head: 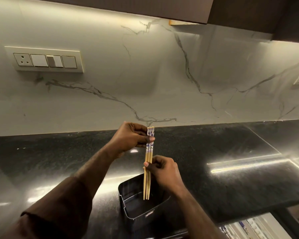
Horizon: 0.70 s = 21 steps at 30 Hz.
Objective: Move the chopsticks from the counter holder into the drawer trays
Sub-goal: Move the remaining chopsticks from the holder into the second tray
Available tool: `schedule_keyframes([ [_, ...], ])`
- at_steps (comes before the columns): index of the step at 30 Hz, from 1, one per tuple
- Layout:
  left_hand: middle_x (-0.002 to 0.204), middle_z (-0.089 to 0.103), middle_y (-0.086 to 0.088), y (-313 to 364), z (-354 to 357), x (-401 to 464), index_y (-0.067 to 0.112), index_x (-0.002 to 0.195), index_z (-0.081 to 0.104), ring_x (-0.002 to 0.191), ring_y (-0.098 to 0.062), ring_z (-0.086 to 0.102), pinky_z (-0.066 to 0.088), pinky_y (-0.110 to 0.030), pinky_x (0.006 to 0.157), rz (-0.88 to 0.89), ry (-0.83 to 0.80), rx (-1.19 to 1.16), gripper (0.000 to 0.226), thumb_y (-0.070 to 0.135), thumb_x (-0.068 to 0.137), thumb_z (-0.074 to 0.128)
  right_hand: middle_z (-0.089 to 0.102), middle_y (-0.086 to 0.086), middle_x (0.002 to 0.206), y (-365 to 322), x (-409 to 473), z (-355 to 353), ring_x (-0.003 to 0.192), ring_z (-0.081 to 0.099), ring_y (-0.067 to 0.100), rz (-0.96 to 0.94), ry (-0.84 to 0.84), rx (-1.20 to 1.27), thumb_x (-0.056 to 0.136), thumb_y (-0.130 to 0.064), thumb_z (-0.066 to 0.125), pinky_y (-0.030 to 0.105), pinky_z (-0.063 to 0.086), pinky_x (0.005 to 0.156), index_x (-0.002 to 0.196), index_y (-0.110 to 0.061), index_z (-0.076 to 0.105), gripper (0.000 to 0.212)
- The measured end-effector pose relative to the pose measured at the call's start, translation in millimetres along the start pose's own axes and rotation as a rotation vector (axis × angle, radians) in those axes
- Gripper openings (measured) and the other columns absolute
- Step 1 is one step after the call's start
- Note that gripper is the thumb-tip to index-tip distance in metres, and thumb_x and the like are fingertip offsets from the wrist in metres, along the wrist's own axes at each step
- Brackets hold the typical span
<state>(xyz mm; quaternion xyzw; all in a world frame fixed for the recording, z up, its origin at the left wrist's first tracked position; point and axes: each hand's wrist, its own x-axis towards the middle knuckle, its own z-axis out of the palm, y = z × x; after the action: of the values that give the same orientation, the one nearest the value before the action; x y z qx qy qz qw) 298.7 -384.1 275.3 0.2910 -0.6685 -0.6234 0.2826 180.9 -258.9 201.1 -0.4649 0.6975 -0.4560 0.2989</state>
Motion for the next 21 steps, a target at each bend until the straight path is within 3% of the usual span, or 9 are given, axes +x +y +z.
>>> schedule_keyframes([
  [7,0.087,0.076,-0.015,30,-16,-1,-0.001,0.096,0.073,0.078,-0.024,0.074,0.061,-0.032,0.071,0.060,0.019,0.008,0.031,0.007,0.067,0.081,0.077,0.007,0.096,-16,-3,-5,0.093,0.073,0.022,0.036,-0.219,0.294,0.089,-0.022,0.068,0.040,0.056,0.090,0.102,-0.012,0.071,0.016],
  [12,0.087,0.076,-0.017,54,-27,0,0.002,0.091,0.074,0.078,-0.026,0.075,0.062,-0.032,0.069,0.095,0.014,-0.037,0.038,0.014,0.057,0.083,0.076,0.010,0.100,-24,-10,-7,0.096,0.073,0.025,0.050,-0.298,0.330,0.088,-0.026,0.069,0.040,0.057,0.089,0.103,-0.010,0.071,0.022],
  [16,0.086,0.076,-0.016,63,-31,0,0.006,0.087,0.076,0.078,-0.027,0.075,0.062,-0.034,0.070,0.116,0.023,-0.068,0.030,0.012,0.058,0.082,0.076,0.011,0.101,-34,-19,-6,0.093,0.073,0.026,0.064,-0.293,0.378,0.084,-0.032,0.070,0.033,0.058,0.075,0.104,-0.010,0.071,0.031],
  [18,0.085,0.077,-0.015,65,-30,-3,0.011,0.080,0.078,0.077,-0.025,0.075,0.062,-0.030,0.066,0.129,0.018,-0.094,0.023,0.013,0.058,0.081,0.076,0.012,0.099,-37,-24,-7,0.091,0.074,0.025,0.056,-0.271,0.396,0.086,-0.029,0.070,0.028,0.057,0.072,0.103,-0.011,0.071,0.025],
  [21,0.086,0.077,-0.015,66,-25,-8,0.008,0.084,0.076,0.076,-0.025,0.075,0.061,-0.029,0.065,0.137,0.007,-0.140,0.025,0.013,0.060,0.080,0.076,0.012,0.098,-40,-28,-8,0.090,0.074,0.025,0.046,-0.244,0.373,0.090,-0.025,0.069,0.034,0.058,0.075,0.101,-0.013,0.072,0.017],
])
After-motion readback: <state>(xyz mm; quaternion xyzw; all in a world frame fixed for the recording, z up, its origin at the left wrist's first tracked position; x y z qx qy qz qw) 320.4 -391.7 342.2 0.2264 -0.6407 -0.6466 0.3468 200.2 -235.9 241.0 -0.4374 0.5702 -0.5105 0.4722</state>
